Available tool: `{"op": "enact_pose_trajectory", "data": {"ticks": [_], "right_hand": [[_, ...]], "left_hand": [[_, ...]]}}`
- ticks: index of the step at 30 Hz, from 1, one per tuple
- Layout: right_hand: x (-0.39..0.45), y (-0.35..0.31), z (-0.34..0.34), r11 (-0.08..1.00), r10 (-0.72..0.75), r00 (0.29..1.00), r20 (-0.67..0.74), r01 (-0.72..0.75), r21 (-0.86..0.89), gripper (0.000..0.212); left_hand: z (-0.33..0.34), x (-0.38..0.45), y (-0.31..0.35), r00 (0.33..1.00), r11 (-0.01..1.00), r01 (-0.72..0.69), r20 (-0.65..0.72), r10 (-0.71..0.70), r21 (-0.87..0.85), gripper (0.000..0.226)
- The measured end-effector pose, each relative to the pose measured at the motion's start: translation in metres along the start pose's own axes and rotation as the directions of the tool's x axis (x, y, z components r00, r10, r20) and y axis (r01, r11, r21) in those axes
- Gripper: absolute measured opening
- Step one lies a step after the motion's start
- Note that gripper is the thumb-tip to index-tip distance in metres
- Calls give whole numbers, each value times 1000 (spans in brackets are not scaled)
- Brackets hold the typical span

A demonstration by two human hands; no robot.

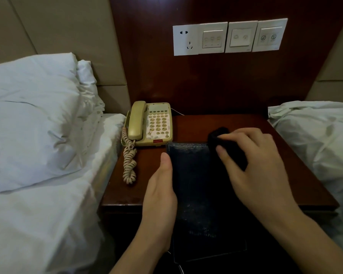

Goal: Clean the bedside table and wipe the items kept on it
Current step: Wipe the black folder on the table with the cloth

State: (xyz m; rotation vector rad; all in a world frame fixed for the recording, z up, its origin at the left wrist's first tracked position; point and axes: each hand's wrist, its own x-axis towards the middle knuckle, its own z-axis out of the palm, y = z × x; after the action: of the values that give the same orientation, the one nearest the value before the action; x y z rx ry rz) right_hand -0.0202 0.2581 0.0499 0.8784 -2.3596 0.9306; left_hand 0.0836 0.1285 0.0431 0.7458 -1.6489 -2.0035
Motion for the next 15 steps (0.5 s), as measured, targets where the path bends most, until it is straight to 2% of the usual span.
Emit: {"op": "enact_pose_trajectory", "data": {"ticks": [3, 8, 11, 15], "right_hand": [[-7, -8, 1, 1000, 4, 1000, -1, -4, -3, 31], [-20, -41, 12, 976, -215, 966, 146, 209, 60, 40], [-15, -36, 11, 964, -264, 954, 140, 260, 47, 40], [-5, -12, 4, 995, -104, 992, 70, 103, 15, 37]], "left_hand": [[1, -5, 5, 999, 996, -38, -26, 40, 78, 95], [5, -10, 6, 993, 980, -117, 32, 113, 159, 82], [5, -9, 3, 991, 978, -133, 52, 127, 163, 86], [0, 1, 4, 993, 994, -110, 49, 109, 23, 37]]}}
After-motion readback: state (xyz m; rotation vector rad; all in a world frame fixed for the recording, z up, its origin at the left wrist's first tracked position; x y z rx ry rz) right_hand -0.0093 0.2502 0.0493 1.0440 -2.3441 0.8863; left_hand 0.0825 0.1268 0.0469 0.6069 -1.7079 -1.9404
